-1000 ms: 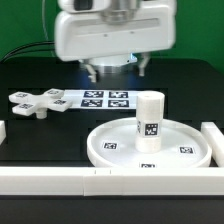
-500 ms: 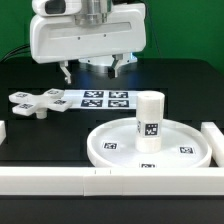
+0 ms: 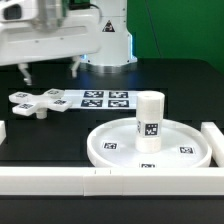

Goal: Assemble round table

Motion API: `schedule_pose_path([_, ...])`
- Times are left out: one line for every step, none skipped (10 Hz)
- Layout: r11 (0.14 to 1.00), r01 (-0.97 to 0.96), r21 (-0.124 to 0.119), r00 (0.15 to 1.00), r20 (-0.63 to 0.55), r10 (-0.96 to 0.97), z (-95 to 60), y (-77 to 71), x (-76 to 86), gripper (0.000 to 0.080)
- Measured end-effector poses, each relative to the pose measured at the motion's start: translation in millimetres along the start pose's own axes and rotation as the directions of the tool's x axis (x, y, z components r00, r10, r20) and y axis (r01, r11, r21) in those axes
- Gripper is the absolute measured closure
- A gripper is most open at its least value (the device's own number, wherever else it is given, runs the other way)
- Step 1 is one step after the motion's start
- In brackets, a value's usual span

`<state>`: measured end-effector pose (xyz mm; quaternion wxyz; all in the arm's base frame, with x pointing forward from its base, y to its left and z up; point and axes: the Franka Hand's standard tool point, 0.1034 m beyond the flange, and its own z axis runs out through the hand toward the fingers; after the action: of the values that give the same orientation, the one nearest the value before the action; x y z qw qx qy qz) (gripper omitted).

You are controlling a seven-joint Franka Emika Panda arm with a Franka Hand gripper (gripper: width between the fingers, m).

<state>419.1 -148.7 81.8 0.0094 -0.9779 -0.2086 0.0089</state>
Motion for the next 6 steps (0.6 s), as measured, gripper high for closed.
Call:
schedule_pose_path([1.000, 0.001, -0.001, 1.000, -0.001, -0.001, 0.0, -0.4, 0.9, 0.0151])
schedule_pose_path([1.000, 0.001, 0.000, 1.000, 0.001, -0.001, 1.3, -0.7, 0.2, 0.0151])
schedule_pose_path([1.000, -0.001, 0.001, 1.000, 0.003, 0.001, 2.2, -0.4, -0.9, 0.0151])
schedule_pose_path([0.999, -0.038, 0.005, 0.999, 0.010, 0.038, 6.3, 4.1, -7.1, 0.0151])
schedule_pose_path([0.993, -0.116, 0.006, 0.993, 0.015, 0.116, 9.2, 14.3, -13.2, 0.0151])
schedule_pose_path([0.980, -0.199, 0.004, 0.980, 0.016, 0.199, 7.7, 22.0, -8.0, 0.0151])
